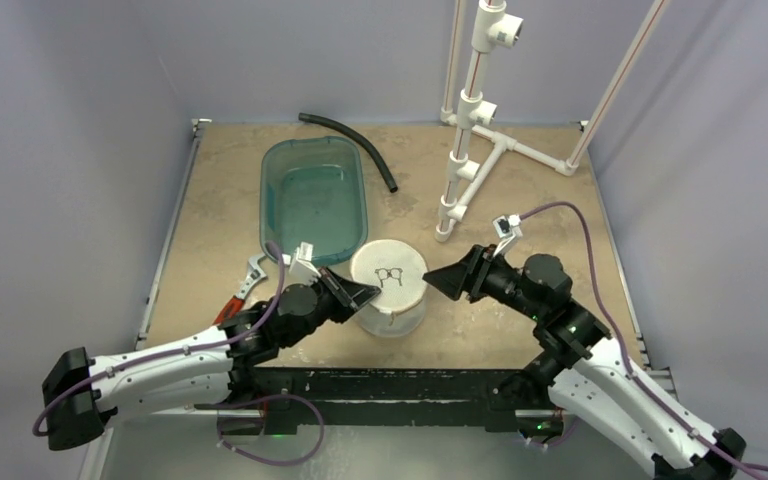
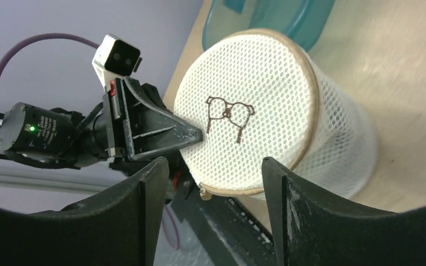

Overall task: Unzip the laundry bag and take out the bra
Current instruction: Unzip the laundry bag at the center of the board.

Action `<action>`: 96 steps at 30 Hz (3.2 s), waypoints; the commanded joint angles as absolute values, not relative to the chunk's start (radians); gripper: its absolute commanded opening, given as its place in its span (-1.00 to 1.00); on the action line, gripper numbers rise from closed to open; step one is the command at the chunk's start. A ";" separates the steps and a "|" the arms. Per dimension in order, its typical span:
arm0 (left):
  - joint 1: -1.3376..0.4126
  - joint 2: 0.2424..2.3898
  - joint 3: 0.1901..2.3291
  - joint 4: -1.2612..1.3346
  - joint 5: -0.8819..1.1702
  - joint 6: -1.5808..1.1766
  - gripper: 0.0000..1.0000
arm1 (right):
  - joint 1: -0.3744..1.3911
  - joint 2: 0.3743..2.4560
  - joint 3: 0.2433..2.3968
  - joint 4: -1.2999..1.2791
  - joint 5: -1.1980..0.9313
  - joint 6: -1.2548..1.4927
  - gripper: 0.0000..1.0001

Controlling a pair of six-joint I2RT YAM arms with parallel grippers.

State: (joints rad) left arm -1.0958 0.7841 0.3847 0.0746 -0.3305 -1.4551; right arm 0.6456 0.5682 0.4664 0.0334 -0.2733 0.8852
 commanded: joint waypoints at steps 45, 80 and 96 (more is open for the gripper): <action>-1.098 0.762 0.528 -0.192 -0.604 -1.631 -1.00 | 1.531 1.134 0.810 -0.111 0.860 0.856 -0.05; -1.099 0.740 0.537 -0.218 -0.562 -1.619 -1.00 | 1.484 1.325 0.936 -0.248 0.914 0.944 -0.36; -1.098 0.743 0.535 -0.215 -0.545 -1.613 -1.00 | 1.468 1.333 0.936 -0.213 0.900 0.908 -0.51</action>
